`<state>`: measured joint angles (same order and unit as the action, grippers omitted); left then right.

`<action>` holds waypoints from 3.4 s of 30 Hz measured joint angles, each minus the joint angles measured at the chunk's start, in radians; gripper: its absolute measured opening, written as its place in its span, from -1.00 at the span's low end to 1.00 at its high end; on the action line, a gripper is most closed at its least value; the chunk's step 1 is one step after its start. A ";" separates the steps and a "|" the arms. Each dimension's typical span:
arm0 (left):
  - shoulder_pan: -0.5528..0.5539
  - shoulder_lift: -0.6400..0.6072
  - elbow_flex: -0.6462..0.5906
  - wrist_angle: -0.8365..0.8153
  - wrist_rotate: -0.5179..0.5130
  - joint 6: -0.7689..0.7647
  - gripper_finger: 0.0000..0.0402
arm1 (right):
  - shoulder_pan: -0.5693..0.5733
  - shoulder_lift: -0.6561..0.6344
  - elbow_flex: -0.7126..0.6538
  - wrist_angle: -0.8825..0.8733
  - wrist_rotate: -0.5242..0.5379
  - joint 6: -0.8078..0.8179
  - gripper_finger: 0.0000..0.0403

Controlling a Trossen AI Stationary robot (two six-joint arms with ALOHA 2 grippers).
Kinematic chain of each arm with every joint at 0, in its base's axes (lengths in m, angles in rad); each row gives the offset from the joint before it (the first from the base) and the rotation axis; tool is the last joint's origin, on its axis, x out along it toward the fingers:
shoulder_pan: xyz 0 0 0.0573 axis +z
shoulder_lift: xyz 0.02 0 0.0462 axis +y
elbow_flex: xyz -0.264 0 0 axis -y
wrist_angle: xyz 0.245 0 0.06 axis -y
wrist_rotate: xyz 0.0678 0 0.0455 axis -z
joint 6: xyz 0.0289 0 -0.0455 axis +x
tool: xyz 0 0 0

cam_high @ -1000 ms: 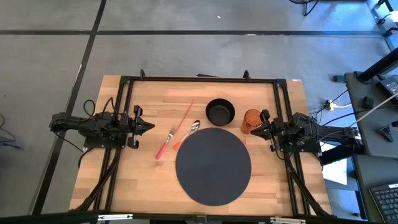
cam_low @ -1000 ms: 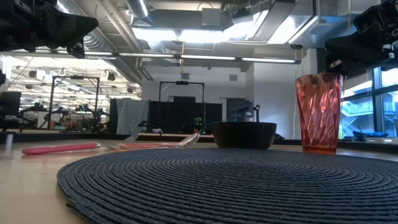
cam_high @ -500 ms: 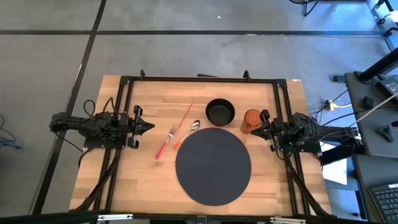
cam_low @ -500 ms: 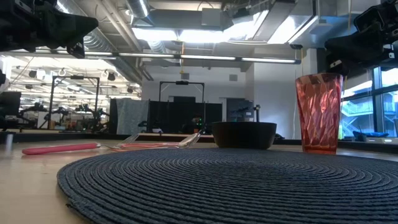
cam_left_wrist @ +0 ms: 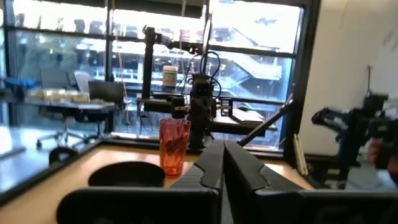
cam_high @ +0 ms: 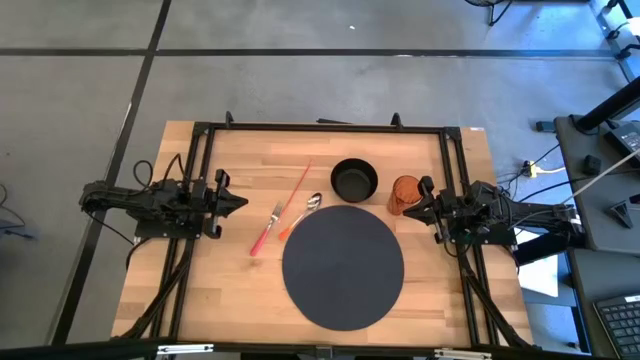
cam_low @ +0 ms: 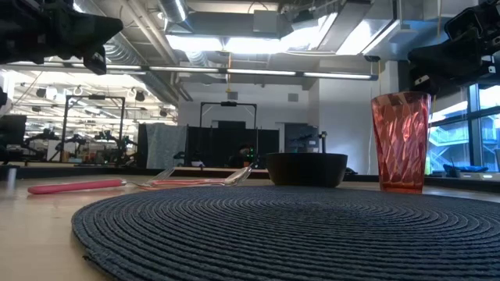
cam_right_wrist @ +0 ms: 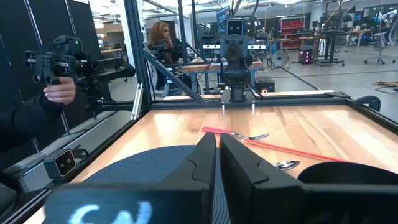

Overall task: Pick & Place Utensil
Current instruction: Put the black bowl in the center of the black mat

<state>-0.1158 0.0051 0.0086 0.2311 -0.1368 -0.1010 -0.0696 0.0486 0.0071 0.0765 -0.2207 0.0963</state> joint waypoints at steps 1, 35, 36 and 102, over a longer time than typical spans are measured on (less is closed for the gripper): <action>0.000 0.000 0.000 0.002 0.000 -0.031 -0.98 | 0.000 0.000 0.000 0.000 0.000 0.000 -0.88; 0.000 0.000 0.000 0.002 -0.056 0.021 -0.98 | 0.000 0.000 0.000 0.000 0.000 0.000 -0.88; 0.000 0.000 0.000 0.002 -0.056 0.021 -0.98 | 0.000 0.000 0.000 0.000 0.000 0.000 -0.88; 0.275 2.111 1.810 -0.942 0.081 0.291 -0.43 | 0.000 0.000 0.000 0.000 0.000 0.000 -0.88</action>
<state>0.1589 2.1157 1.8191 -0.7105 -0.0556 0.1898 -0.0696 0.0486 0.0071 0.0768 -0.2203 0.0968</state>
